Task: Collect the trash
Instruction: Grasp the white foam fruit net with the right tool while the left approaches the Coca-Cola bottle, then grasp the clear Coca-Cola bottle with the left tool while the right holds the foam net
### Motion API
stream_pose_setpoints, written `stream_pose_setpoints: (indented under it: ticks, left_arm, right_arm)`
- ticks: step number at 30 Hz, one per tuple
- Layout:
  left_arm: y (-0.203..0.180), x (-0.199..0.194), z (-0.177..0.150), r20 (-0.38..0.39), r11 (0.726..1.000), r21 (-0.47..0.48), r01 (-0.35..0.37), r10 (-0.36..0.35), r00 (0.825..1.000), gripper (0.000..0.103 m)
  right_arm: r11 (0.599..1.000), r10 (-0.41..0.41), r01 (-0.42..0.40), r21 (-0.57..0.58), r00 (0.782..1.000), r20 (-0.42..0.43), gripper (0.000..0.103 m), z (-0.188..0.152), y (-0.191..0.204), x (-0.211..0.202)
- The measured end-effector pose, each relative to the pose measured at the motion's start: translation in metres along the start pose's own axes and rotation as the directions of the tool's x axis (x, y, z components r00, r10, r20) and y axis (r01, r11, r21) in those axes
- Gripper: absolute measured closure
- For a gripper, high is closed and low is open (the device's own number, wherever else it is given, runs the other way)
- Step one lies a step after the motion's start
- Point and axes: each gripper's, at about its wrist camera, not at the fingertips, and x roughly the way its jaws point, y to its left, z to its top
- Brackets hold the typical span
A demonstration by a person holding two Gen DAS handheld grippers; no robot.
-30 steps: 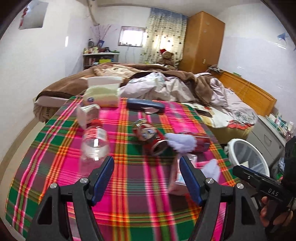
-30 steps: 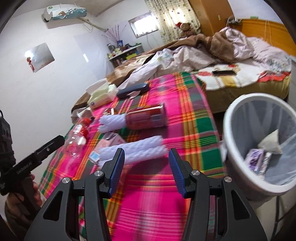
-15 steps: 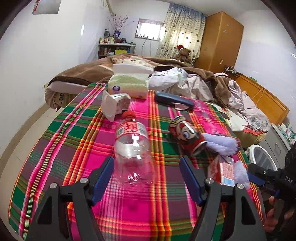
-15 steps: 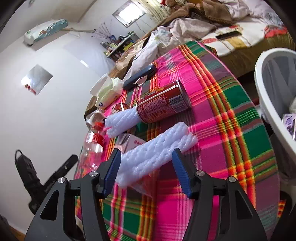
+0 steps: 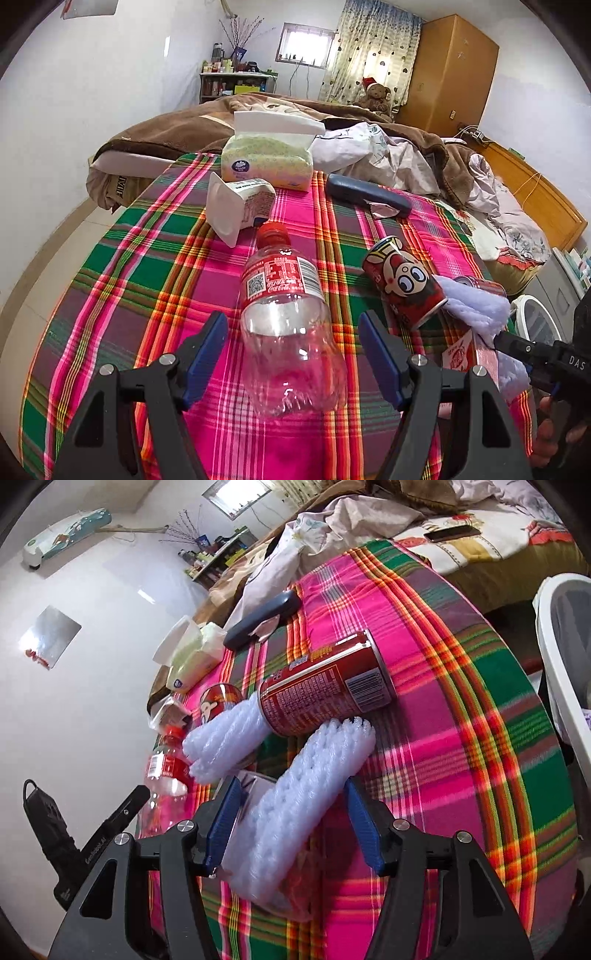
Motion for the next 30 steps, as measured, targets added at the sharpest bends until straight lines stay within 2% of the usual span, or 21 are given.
stream_pose_setpoints:
  ticks: [5,7,8,12,15,20,24,26,30]
  left_arm:
    - [0.001,0.011,0.003,-0.026,1.000,0.004,0.002,-0.002,1.000,0.028]
    - [0.002,0.013,0.003,-0.033,1.000,0.001,0.013,-0.013,0.999,0.028]
    - [0.003,0.015,0.004,-0.041,1.000,-0.002,0.020,-0.020,0.999,0.028]
    - [0.003,0.019,0.006,-0.048,1.000,0.009,0.000,0.000,0.999,0.028]
    - [0.004,0.023,0.007,-0.062,1.000,0.006,0.010,-0.010,0.998,0.028]
    - [0.002,0.030,0.008,-0.079,1.000,0.020,0.007,-0.006,0.997,0.028]
    - [0.001,0.037,0.008,-0.093,1.000,0.027,0.002,0.001,0.996,0.028]
    - [0.001,0.042,0.007,-0.111,1.000,0.028,0.002,0.002,0.994,0.028]
    - [0.002,0.046,0.007,-0.113,1.000,0.013,0.012,-0.011,0.994,0.028]
  right_arm:
    - [1.000,0.013,-0.013,0.013,1.000,-0.002,0.045,0.001,-0.001,0.000]
    - [1.000,0.018,-0.018,0.011,1.000,0.006,0.052,0.002,-0.001,-0.001]
    - [1.000,0.022,-0.023,0.007,1.000,0.010,0.058,0.003,0.000,-0.001]
    - [1.000,0.026,-0.026,-0.012,0.999,0.023,0.075,0.006,0.001,-0.005]
    - [1.000,0.011,-0.011,-0.006,1.000,0.022,0.080,0.009,-0.004,-0.007]
    - [0.999,-0.018,0.019,-0.048,1.000,0.018,0.081,0.014,-0.008,-0.010]
    - [0.977,-0.123,0.124,-0.176,0.992,0.015,0.081,0.016,0.002,-0.009]
    - [0.965,-0.167,0.169,-0.203,0.986,0.028,0.081,0.016,0.002,-0.007]
    - [0.939,-0.221,0.214,-0.269,0.975,0.005,0.074,0.013,0.004,0.002]
